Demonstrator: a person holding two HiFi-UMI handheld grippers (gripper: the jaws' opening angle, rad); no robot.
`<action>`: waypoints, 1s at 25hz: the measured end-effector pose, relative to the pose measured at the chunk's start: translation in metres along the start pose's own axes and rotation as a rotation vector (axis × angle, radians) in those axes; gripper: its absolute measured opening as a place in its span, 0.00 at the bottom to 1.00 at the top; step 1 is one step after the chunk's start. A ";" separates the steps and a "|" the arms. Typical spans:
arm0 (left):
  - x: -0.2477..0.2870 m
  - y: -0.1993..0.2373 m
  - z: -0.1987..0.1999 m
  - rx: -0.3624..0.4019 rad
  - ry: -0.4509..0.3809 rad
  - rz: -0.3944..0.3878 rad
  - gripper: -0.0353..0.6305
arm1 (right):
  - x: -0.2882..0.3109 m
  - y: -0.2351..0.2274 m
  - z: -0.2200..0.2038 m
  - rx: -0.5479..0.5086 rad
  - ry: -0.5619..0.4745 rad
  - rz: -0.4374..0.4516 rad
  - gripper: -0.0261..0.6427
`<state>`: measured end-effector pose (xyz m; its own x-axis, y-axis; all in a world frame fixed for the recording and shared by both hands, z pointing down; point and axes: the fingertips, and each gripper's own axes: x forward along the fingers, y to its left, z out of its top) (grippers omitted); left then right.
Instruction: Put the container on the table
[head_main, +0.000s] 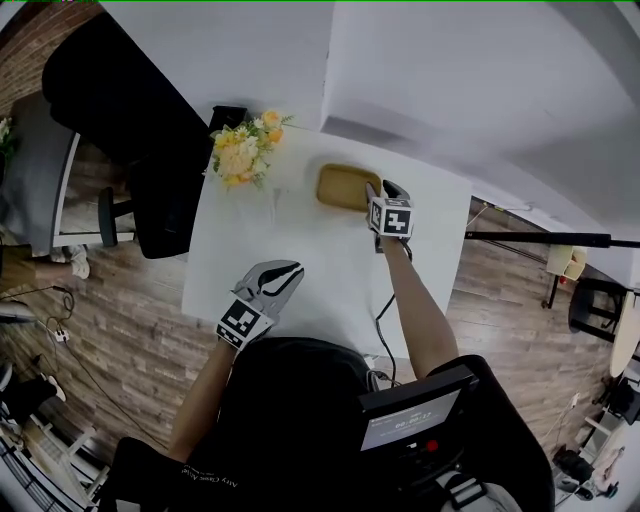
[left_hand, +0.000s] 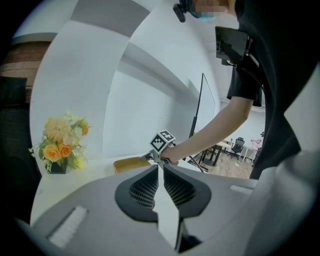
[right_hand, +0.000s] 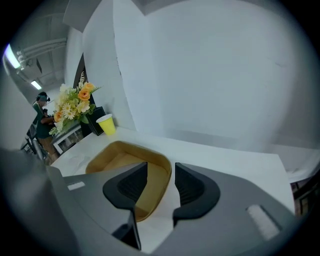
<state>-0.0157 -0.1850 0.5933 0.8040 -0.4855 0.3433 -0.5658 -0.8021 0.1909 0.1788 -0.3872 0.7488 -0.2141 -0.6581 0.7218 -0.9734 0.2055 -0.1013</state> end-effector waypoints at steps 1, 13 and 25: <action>0.000 0.000 0.002 0.005 -0.004 -0.002 0.10 | -0.003 -0.001 0.001 -0.007 -0.006 -0.009 0.32; 0.010 0.006 0.034 0.098 -0.048 0.047 0.09 | -0.050 -0.002 0.009 -0.060 -0.081 -0.084 0.07; 0.020 0.007 0.092 0.161 -0.190 0.085 0.08 | -0.168 0.030 0.052 -0.017 -0.388 -0.085 0.06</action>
<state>0.0127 -0.2323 0.5171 0.7833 -0.5980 0.1700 -0.6087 -0.7933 0.0146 0.1811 -0.3083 0.5888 -0.1505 -0.8976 0.4143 -0.9883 0.1478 -0.0387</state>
